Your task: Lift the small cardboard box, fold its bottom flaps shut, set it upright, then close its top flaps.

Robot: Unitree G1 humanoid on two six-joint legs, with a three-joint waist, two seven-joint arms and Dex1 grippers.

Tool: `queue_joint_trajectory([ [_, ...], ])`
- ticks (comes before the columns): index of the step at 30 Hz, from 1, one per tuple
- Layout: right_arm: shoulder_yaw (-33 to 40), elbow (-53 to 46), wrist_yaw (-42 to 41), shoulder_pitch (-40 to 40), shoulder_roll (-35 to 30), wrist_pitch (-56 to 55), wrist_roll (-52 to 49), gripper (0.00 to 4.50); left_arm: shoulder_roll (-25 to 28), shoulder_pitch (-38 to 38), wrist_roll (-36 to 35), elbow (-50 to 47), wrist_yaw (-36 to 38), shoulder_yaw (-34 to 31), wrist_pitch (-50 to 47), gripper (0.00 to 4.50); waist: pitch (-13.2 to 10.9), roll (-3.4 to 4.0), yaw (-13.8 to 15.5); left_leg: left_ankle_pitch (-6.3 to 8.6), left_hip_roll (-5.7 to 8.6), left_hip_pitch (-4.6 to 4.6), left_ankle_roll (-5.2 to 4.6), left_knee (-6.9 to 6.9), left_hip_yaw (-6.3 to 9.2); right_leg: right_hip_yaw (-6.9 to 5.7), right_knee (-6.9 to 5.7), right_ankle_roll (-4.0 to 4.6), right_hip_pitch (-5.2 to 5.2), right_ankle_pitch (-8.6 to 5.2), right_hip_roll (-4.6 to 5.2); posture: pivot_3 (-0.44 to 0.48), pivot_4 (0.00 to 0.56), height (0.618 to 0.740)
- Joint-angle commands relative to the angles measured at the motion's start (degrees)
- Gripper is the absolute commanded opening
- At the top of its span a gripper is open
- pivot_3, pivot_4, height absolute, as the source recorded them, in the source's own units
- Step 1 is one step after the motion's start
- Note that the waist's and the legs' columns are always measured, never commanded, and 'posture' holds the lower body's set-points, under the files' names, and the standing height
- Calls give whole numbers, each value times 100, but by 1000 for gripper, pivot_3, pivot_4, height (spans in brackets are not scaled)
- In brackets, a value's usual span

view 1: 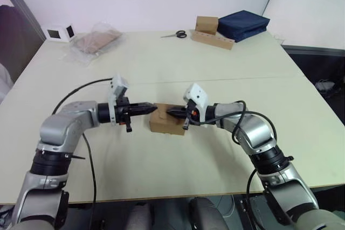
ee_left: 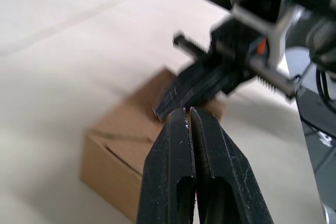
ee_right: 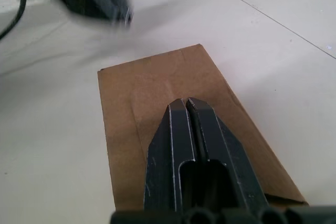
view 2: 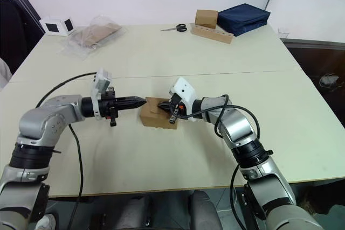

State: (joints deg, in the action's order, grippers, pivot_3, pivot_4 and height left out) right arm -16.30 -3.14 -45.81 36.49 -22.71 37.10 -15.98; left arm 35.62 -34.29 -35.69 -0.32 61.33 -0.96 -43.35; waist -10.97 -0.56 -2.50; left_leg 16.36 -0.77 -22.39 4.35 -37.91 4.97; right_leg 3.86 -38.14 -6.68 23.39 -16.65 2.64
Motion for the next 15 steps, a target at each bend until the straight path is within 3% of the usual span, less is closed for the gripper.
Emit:
queue_joint_trajectory([
  [1, -63, -123, 45, -118, -6, 116, 82, 0, -105, -309, 92, 319, 121, 45, 232, 105, 0, 1, -5, 0, 0, 0, 0, 0, 0, 0, 0, 0, 0, 0, 0, 0, 150, 740],
  [8, 146, -1058, 177, -229, -159, 563, -128, 0, -803, -954, 1063, 1900, 314, 797, 1375, 105, 1, 0, 28, 0, 4, -2, 1, -2, 1, -2, 1, 0, 0, 0, 1, 0, 150, 740],
  [15, 169, -1992, 397, -476, -228, 1032, -244, 0, -1133, -1274, 1415, 2764, 537, 850, 1952, 105, -1, -1, -13, 0, 2, -5, 0, 1, 2, -1, 0, 0, 7, 0, -2, 0, 150, 740],
])
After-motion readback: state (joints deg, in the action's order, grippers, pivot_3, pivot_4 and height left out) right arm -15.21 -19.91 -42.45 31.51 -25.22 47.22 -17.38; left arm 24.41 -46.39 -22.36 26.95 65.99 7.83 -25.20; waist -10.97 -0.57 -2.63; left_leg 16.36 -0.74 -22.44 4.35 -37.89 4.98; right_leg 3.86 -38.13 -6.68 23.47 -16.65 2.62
